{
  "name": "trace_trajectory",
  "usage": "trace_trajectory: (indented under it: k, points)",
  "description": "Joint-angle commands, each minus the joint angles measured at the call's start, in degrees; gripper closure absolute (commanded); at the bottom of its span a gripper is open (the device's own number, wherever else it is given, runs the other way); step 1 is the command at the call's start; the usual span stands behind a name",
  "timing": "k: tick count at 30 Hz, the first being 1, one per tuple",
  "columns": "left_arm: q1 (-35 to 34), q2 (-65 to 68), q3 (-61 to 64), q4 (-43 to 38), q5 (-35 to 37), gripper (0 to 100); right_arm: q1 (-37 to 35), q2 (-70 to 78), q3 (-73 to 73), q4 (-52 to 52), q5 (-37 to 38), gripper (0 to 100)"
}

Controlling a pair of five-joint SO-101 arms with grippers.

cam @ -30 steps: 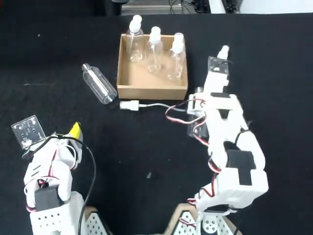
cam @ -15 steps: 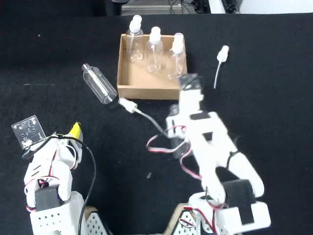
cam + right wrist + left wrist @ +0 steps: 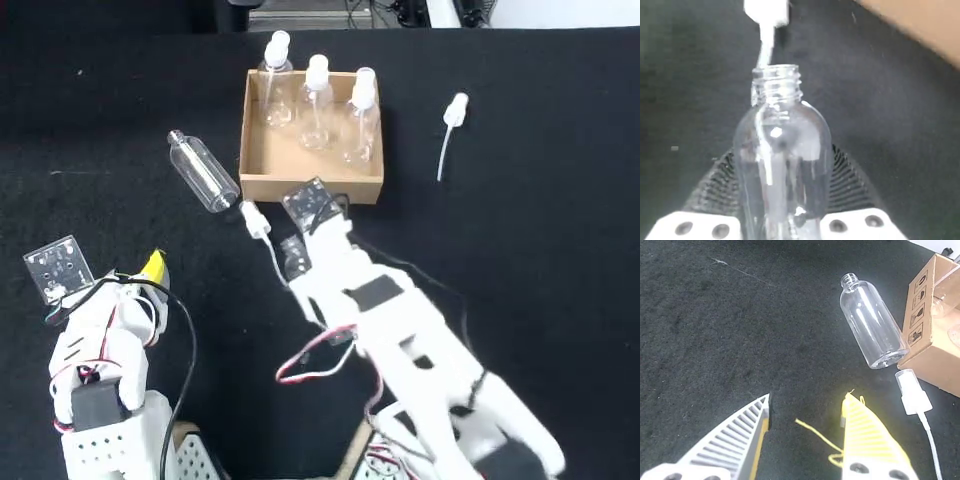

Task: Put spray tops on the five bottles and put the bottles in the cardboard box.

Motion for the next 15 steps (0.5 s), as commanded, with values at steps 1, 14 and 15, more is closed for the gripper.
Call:
trace_trajectory:
  k: [1, 14, 15]
  points:
    - [1.0, -0.3, -4.2, -1.1, -2.5, 78, -2.1, -10.2, -0.6, 5.2, 0.4, 98.7]
    - [15.7, 27.9, -21.8, -0.3, -5.7, 78, 28.4, -30.8, -3.0, 15.8, 6.1, 98.7]
    - [16.7, 32.2, -24.7, -0.3, -5.4, 78, 28.9, -30.9, -2.2, 15.3, 6.1, 98.7]
